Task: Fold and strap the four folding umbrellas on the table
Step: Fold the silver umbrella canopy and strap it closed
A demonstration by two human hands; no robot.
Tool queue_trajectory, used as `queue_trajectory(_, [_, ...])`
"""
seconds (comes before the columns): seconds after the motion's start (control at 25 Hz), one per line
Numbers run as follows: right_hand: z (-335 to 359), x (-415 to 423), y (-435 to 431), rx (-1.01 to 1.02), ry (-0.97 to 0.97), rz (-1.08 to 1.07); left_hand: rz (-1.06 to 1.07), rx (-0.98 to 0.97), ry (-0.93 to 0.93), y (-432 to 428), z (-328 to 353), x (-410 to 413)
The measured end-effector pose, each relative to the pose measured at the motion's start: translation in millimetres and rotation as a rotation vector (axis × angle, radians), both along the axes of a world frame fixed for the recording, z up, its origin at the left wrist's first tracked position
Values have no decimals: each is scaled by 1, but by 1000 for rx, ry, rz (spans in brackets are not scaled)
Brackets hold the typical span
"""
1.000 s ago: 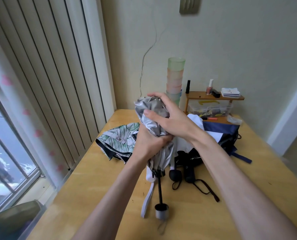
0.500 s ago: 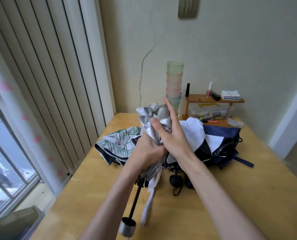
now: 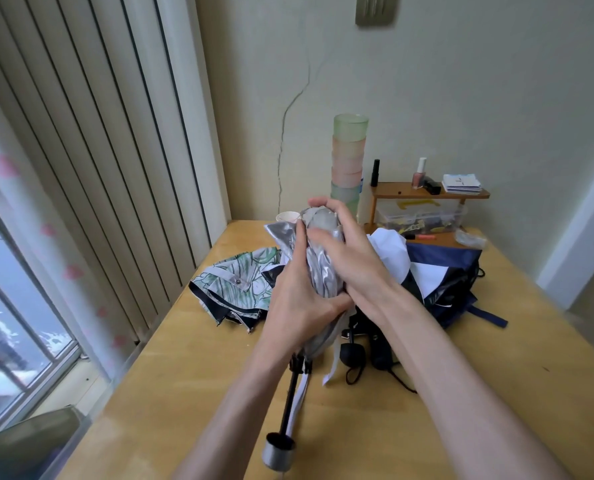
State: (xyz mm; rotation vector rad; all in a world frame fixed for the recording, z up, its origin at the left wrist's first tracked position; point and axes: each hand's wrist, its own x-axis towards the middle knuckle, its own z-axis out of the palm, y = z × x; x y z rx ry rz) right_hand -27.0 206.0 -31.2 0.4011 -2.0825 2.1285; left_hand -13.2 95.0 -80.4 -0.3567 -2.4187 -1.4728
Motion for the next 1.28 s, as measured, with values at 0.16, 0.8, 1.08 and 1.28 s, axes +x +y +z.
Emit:
queue_trajectory(0.16, [17, 0, 11, -284, -84, 317, -44, 346, -64, 1, 11, -8])
queue_trajectory(0.8, [-45, 5, 15, 41, 197, -89, -211, 547, -316, -11, 28, -14])
queue_trajectory(1.08, [-39, 16, 43, 258, 83, 272, -4, 654, -326, -26, 15, -30])
queue_trajectory(1.28, [-43, 37, 26, 768, 168, 346, 10, 749, -333, -28, 7, -43])
